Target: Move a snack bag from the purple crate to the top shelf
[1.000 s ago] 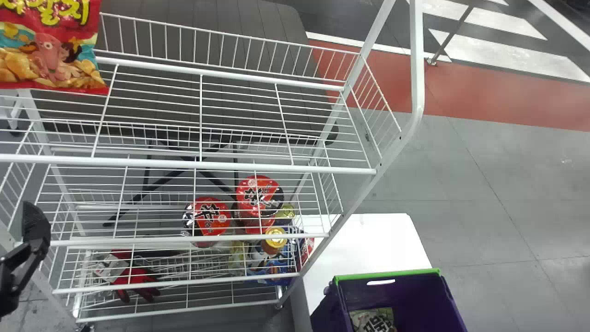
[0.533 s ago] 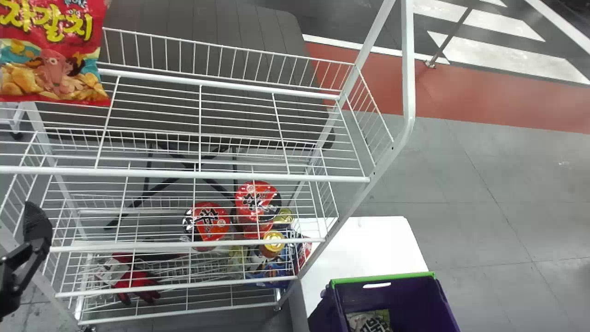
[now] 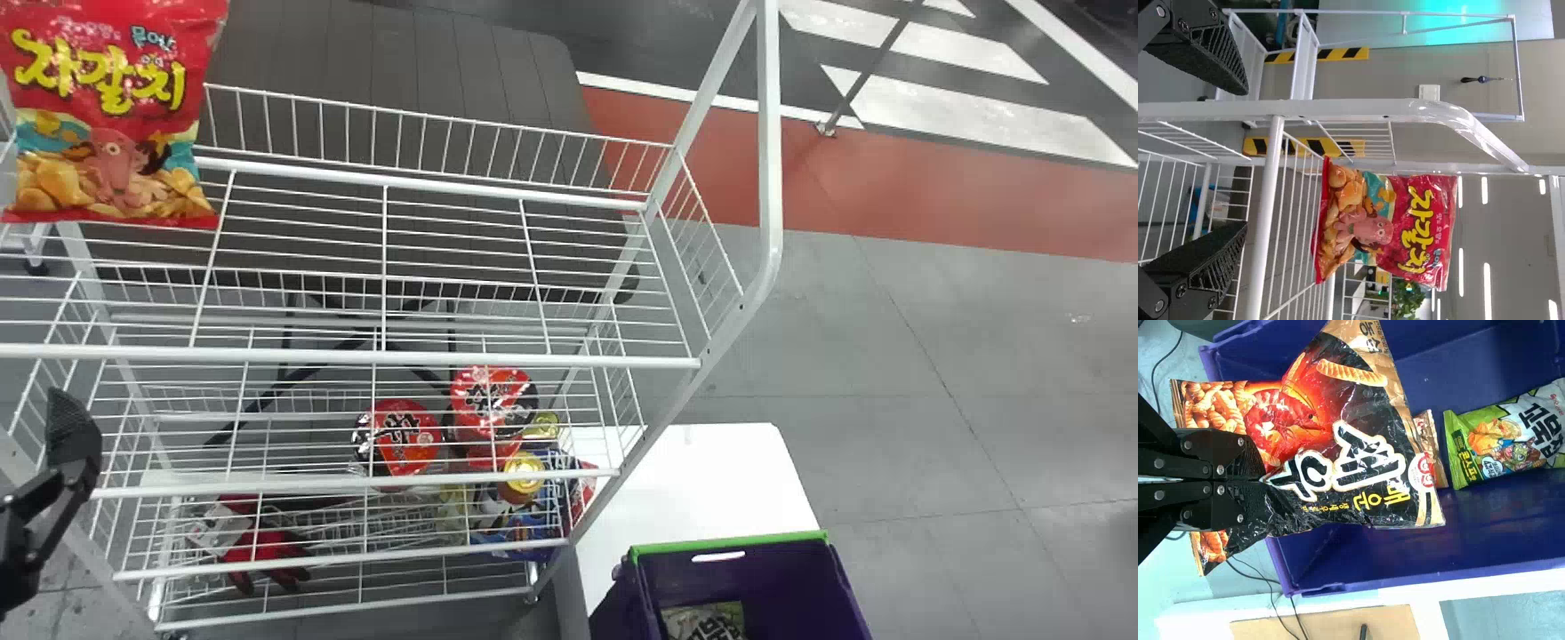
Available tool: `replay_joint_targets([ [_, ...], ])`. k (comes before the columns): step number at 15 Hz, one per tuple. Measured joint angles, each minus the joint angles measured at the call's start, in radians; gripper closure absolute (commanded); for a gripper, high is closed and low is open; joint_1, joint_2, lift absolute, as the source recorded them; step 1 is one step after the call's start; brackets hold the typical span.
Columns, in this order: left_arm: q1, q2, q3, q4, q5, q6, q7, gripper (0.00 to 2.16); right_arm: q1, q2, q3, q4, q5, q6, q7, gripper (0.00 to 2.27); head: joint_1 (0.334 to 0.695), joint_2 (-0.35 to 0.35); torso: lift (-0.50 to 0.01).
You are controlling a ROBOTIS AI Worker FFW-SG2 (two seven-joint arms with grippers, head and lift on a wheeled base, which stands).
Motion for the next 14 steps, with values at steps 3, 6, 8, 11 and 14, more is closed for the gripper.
replay_joint_targets([
  [3, 0.001, 0.0, 0.0, -0.001, -0.001, 0.003, 0.0, 0.12, 0.0, -0.001, 0.001, 0.001, 0.003, -0.001, 0.001, 2.13, 0.695, -0.35, -0.025],
  [6, 0.001, 0.0, 0.0, -0.001, -0.001, 0.005, 0.0, 0.12, 0.0, -0.001, 0.002, 0.004, 0.006, -0.004, 0.001, 2.13, 0.695, -0.35, -0.013],
  [8, 0.0, 0.0, 0.0, 0.002, -0.001, 0.005, 0.0, 0.12, 0.0, -0.001, 0.004, 0.006, 0.006, -0.009, 0.001, 2.13, 0.695, -0.35, -0.005],
  [11, 0.0, 0.0, 0.0, 0.004, -0.001, 0.005, 0.0, 0.12, -0.001, -0.003, 0.009, 0.011, 0.008, -0.017, 0.001, 2.13, 0.695, -0.35, 0.007],
  [14, 0.0, 0.0, 0.0, 0.005, -0.001, 0.005, 0.001, 0.12, -0.004, -0.003, 0.01, 0.013, 0.009, -0.023, 0.001, 2.13, 0.695, -0.35, 0.01],
])
